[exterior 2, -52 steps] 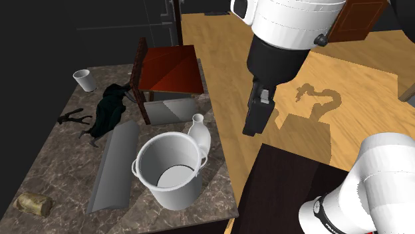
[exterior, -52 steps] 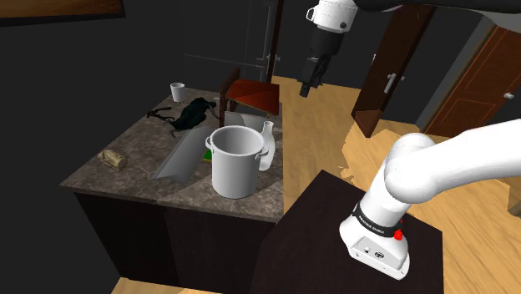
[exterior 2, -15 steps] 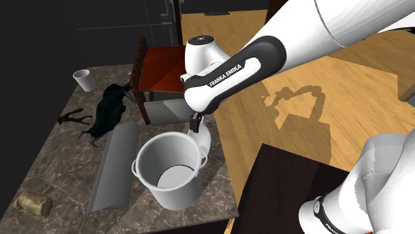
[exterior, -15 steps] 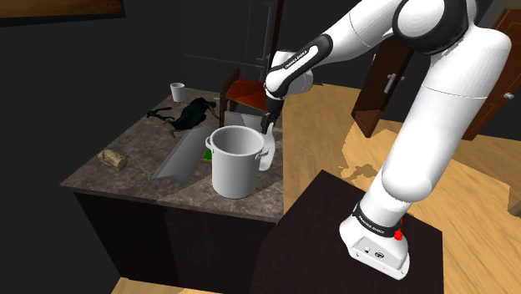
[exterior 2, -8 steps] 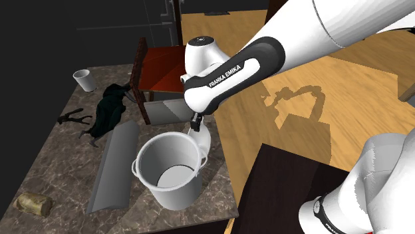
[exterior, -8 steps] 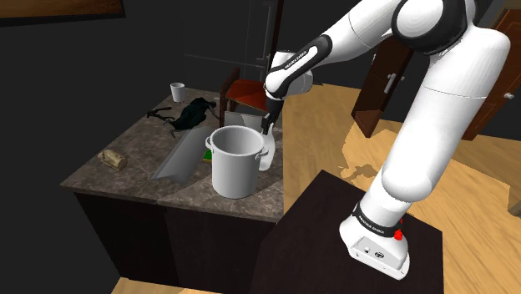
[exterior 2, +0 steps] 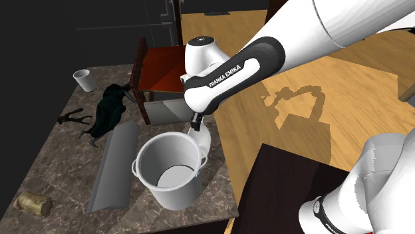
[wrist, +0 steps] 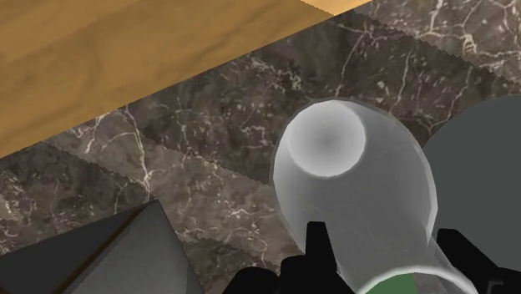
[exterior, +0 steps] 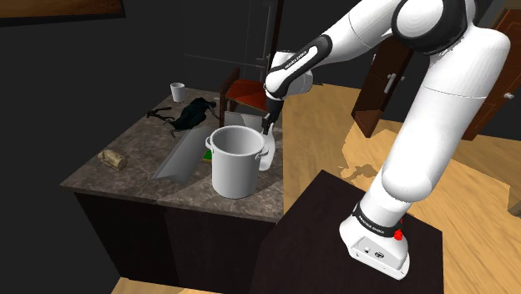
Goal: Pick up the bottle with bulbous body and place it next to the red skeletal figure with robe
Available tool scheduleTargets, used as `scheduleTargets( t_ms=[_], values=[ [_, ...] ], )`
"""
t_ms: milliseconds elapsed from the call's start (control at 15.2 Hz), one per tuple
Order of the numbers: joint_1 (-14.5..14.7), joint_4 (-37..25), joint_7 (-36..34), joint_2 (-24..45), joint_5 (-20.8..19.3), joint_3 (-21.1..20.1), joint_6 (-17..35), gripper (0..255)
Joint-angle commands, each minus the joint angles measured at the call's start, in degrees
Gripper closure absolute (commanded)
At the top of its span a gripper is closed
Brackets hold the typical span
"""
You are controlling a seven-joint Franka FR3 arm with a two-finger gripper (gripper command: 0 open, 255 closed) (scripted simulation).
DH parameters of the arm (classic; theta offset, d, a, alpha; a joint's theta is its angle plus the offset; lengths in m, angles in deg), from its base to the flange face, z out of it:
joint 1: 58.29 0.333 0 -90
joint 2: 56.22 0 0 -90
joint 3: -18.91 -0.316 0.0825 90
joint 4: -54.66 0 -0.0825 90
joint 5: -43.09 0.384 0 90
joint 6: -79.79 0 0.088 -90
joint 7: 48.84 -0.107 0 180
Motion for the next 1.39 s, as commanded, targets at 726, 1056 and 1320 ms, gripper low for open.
scheduleTargets(
  t_ms=[726, 1056, 1320],
  values=[
    [0.1, -2.8, -1.4, -5.6, -1.8, 0.2, -8.3, 255],
    [0.1, -4.6, -1.8, -7.7, -2.4, 0.1, -12.1, 255],
    [0.1, -6.2, -2.1, -9.1, -2.8, 0.1, -15.2, 255]
  ],
)
